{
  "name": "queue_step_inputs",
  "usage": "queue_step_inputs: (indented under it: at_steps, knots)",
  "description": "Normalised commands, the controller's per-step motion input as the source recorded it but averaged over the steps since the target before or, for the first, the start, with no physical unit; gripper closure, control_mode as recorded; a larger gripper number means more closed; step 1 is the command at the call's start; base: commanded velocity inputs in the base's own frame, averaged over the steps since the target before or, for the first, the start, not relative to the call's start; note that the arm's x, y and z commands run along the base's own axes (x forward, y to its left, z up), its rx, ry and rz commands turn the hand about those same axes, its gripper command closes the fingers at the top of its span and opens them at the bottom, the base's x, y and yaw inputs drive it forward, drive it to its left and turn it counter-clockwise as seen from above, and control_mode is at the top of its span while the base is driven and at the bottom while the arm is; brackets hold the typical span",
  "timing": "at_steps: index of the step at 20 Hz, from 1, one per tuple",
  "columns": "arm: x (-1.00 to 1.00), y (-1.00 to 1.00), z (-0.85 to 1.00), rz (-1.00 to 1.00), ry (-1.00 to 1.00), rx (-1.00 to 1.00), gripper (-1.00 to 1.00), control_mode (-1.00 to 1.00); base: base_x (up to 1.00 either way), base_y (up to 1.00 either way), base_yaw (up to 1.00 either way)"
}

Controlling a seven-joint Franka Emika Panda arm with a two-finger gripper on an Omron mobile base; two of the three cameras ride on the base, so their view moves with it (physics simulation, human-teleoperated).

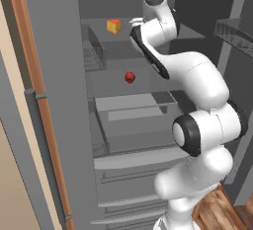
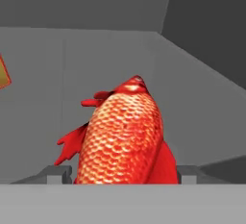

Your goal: Take the cheese, fish, and bell pepper from the fridge and place them on the plate on the dining counter to create an appetizer plate.

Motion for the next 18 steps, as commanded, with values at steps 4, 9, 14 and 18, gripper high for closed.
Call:
queue_step_inputs:
  at_steps: [4, 9, 14, 18]
  knots:
    - [-0.81, 0.0, 0.0, 0.0, -0.15, 0.0, 1.0, -1.0, 0.0, 0.0, 0.0]
    - [-0.81, 0.0, 0.0, 0.0, -0.16, 0.0, 1.0, -1.0, 0.0, 0.0, 0.0]
    - [-0.71, 0.0, 0.0, 0.0, -0.11, 0.0, 1.0, -1.0, 0.0, 0.0, 0.0]
    - [-0.6, 0.0, 0.0, 0.0, -0.05, 0.0, 1.0, -1.0, 0.0, 0.0, 0.0]
